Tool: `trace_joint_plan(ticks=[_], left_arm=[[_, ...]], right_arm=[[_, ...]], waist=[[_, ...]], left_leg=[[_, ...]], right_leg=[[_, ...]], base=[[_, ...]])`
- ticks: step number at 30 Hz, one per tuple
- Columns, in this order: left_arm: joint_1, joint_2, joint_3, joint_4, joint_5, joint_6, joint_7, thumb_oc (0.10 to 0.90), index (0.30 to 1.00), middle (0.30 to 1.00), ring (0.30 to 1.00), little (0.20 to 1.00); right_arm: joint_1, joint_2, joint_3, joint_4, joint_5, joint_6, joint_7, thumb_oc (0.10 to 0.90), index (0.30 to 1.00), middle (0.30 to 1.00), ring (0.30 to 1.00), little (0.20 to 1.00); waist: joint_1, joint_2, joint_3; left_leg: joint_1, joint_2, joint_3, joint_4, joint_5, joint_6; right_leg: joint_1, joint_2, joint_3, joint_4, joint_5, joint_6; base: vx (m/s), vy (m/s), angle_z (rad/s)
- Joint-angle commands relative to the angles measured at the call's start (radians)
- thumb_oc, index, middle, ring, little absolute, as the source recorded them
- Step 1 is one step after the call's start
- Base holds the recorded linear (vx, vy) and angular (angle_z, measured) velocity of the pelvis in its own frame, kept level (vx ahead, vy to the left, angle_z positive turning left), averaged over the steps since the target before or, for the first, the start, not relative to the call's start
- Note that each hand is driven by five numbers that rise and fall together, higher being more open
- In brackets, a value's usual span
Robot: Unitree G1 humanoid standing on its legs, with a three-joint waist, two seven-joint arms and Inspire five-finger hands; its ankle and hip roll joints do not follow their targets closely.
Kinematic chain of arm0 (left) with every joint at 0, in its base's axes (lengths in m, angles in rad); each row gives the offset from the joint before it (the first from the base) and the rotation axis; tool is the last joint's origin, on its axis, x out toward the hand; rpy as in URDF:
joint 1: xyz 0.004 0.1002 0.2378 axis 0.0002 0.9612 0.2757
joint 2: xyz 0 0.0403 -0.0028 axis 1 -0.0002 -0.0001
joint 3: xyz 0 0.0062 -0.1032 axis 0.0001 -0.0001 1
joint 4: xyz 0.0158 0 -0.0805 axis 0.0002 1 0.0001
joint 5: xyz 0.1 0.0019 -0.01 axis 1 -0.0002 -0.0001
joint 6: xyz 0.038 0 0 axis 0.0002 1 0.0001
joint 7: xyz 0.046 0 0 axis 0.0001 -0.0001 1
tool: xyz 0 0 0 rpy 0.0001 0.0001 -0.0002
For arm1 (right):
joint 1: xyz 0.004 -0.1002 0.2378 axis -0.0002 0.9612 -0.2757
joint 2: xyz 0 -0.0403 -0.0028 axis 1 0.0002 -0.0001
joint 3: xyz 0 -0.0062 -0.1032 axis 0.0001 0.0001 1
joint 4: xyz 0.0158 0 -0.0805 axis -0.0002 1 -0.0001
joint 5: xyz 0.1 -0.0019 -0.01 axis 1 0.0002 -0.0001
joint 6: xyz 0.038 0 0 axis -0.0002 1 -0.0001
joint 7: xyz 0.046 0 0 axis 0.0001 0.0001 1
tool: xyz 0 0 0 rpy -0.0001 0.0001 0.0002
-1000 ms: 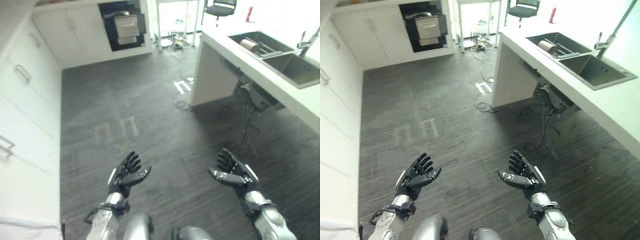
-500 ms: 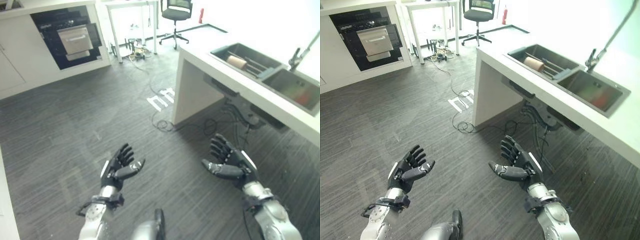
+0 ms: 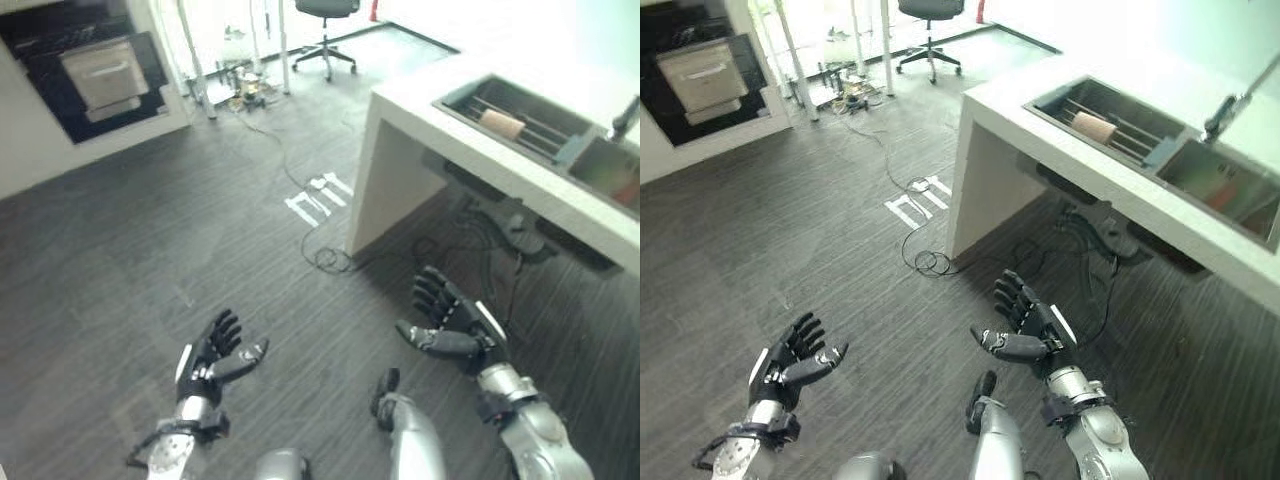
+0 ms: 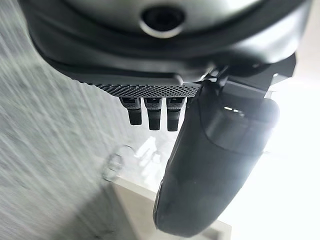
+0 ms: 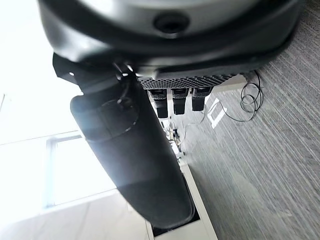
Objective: Place the dishes in the dishwasher.
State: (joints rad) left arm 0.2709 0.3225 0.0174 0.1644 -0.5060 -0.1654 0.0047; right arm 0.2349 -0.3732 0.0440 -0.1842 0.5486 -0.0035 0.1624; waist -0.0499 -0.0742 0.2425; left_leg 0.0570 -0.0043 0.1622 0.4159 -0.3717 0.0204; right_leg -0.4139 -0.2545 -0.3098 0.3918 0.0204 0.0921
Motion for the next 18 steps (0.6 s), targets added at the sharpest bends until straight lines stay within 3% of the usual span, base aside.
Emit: trace_joint_plan(ticks=[1, 2, 4, 5, 6, 7, 8, 9, 10, 11, 13, 14, 15, 17, 18], left_arm=[[-0.112, 0.059, -0.010, -0.187, -0.020, -0.176, 0.029, 0.800, 0.900, 0.900, 0.900, 0.900], [-0.115, 0.053, -0.008, -0.189, -0.024, -0.178, 0.035, 0.800, 0.900, 0.900, 0.900, 0.900], [-0.125, 0.042, -0.009, -0.191, -0.018, -0.186, 0.048, 0.800, 0.900, 0.900, 0.900, 0.900], [-0.129, 0.035, -0.013, -0.189, -0.018, -0.194, 0.049, 0.800, 0.900, 0.900, 0.900, 0.900], [-0.129, 0.035, -0.013, -0.189, -0.018, -0.194, 0.049, 0.800, 0.900, 0.900, 0.900, 0.900], [-0.140, 0.018, -0.024, -0.187, -0.010, -0.217, 0.041, 0.800, 0.900, 0.900, 0.900, 0.900], [-0.137, 0.012, -0.022, -0.205, -0.003, -0.231, 0.017, 0.800, 0.900, 0.900, 0.900, 0.900], [-0.136, 0.012, -0.022, -0.205, -0.003, -0.231, 0.016, 0.800, 0.900, 0.900, 0.900, 0.900], [-0.135, 0.012, -0.018, -0.221, 0.001, -0.235, -0.007, 0.800, 0.900, 0.900, 0.900, 0.900], [-0.132, 0.017, -0.014, -0.230, 0.000, -0.250, -0.016, 0.800, 0.900, 0.900, 0.900, 0.900], [-0.117, 0.026, 0.002, -0.259, -0.010, -0.277, -0.034, 0.800, 0.900, 0.900, 0.900, 0.900], [-0.107, 0.031, 0.005, -0.274, -0.012, -0.287, -0.037, 0.800, 0.900, 0.900, 0.900, 0.900], [-0.095, 0.037, 0.009, -0.298, 0.000, -0.306, -0.017, 0.800, 0.900, 0.900, 0.900, 0.900], [-0.115, 0.036, 0.011, -0.331, 0.014, -0.314, -0.011, 0.800, 0.900, 0.900, 0.900, 0.900], [-0.141, 0.043, 0.006, -0.346, 0.016, -0.305, -0.012, 0.800, 0.900, 0.900, 0.900, 0.900]], right_arm=[[-0.137, -0.066, -0.055, -0.064, -0.037, -0.128, -0.019, 0.800, 0.900, 0.900, 0.900, 0.900], [-0.140, -0.074, -0.061, -0.065, -0.032, -0.127, -0.016, 0.800, 0.900, 0.900, 0.900, 0.900], [-0.145, -0.090, -0.079, -0.066, -0.028, -0.129, -0.018, 0.800, 0.900, 0.900, 0.900, 0.900], [-0.149, -0.097, -0.087, -0.066, -0.025, -0.129, -0.020, 0.800, 0.900, 0.900, 0.900, 0.900], [-0.149, -0.097, -0.087, -0.066, -0.025, -0.129, -0.020, 0.800, 0.900, 0.900, 0.900, 0.900], [-0.160, -0.105, -0.099, -0.071, -0.035, -0.132, -0.021, 0.800, 0.900, 0.900, 0.900, 0.900], [-0.158, -0.109, -0.111, -0.083, -0.043, -0.138, -0.015, 0.800, 0.900, 0.900, 0.900, 0.900], [-0.157, -0.109, -0.112, -0.083, -0.043, -0.138, -0.015, 0.800, 0.900, 0.900, 0.900, 0.900], [-0.152, -0.110, -0.123, -0.099, -0.051, -0.139, -0.022, 0.800, 0.900, 0.900, 0.900, 0.900], [-0.155, -0.116, -0.127, -0.106, -0.046, -0.142, -0.019, 0.800, 0.900, 0.900, 0.900, 0.900], [-0.168, -0.126, -0.139, -0.114, -0.019, -0.146, -0.002, 0.800, 0.900, 0.900, 0.900, 0.900], [-0.176, -0.122, -0.137, -0.119, -0.020, -0.151, 0.007, 0.800, 0.900, 0.900, 0.900, 0.900], [-0.185, -0.125, -0.128, -0.139, -0.014, -0.152, 0.025, 0.800, 0.900, 0.900, 0.900, 0.900], [-0.219, -0.148, -0.116, -0.160, -0.016, -0.154, 0.002, 0.800, 0.900, 0.900, 0.900, 0.900], [-0.242, -0.155, -0.112, -0.157, -0.017, -0.156, -0.017, 0.800, 0.900, 0.900, 0.900, 0.900]], waist=[[-0.007, -0.010, -0.121], [-0.010, -0.002, -0.128], [-0.019, 0.017, -0.138], [-0.020, 0.013, -0.140], [-0.020, 0.013, -0.140], [-0.005, -0.021, -0.117], [0.014, -0.032, -0.093], [0.013, -0.030, -0.095], [0.024, -0.040, -0.083], [0.030, -0.032, -0.074], [0.045, -0.010, -0.064], [0.053, 0.018, -0.056], [0.078, 0.044, -0.052], [0.113, 0.057, -0.070], [0.117, 0.054, -0.078]], left_leg=[[0.031, 0.013, -0.031, -0.116, 0.083, -0.049], [0.046, 0.024, -0.025, -0.116, 0.108, -0.060], [0.086, 0.058, -0.024, -0.116, 0.264, -0.101], [0.112, 0.073, -0.014, -0.116, 0.364, -0.120], [0.112, 0.073, -0.014, -0.116, 0.364, -0.120], [0.081, 0.074, -0.003, 0.035, 0.489, -0.156], [-0.055, 0.050, -0.038, 0.209, 0.507, -0.150], [-0.064, 0.053, -0.041, 0.220, 0.504, -0.151], [-0.140, 0.054, -0.039, 0.253, 0.492, -0.134], [-0.177, 0.057, -0.040, 0.168, 0.474, -0.117], [-0.173, 0.085, -0.020, -0.116, 0.471, -0.105], [-0.231, 0.103, -0.055, -0.116, 0.421, -0.105], [-0.326, 0.074, -0.173, -0.116, 0.393, -0.111], [-0.397, 0.052, -0.235, -0.116, 0.411, -0.121], [-0.402, 0.060, -0.227, -0.116, 0.391, -0.119]], right_leg=[[0.147, 0.042, 0.009, -0.092, 0.031, 0.059], [0.153, 0.054, 0.010, -0.092, 0.019, 0.047], [0.172, 0.101, 0.035, -0.092, -0.014, 0.011], [0.187, 0.111, 0.049, -0.092, -0.031, -0.005], [0.187, 0.111, 0.049, -0.092, -0.031, -0.005], [0.236, 0.115, 0.099, -0.092, -0.063, -0.041], [0.279, 0.128, 0.134, -0.092, -0.083, -0.063], [0.276, 0.130, 0.132, -0.092, -0.083, -0.064], [0.301, 0.135, 0.150, -0.092, -0.095, -0.068], [0.316, 0.158, 0.175, -0.092, -0.108, -0.064], [0.341, 0.202, 0.233, -0.092, -0.136, -0.043], [0.354, 0.238, 0.264, -0.092, -0.149, -0.034], [0.383, 0.285, 0.328, -0.092, -0.172, -0.031], [0.414, 0.314, 0.385, -0.092, -0.199, -0.033], [0.427, 0.293, 0.376, -0.092, -0.210, -0.022]], base=[[0.37, -0.164, 0.03], [0.32, -0.141, -0.02], [0.34, -0.174, -0.22], [0.24, -0.134, -0.28], [0.37, -0.258, -0.24], [0.37, -0.260, -0.31], [0.36, -0.259, -0.26], [0.23, -0.119, -0.25], [0.21, -0.019, -0.60], [0.39, 0.047, -0.67], [0.39, 0.208, -0.65], [0.44, 0.319, -0.79], [0.41, 0.288, -1.04], [0.44, 0.292, -2.03], [0.38, 0.287, -2.09]])
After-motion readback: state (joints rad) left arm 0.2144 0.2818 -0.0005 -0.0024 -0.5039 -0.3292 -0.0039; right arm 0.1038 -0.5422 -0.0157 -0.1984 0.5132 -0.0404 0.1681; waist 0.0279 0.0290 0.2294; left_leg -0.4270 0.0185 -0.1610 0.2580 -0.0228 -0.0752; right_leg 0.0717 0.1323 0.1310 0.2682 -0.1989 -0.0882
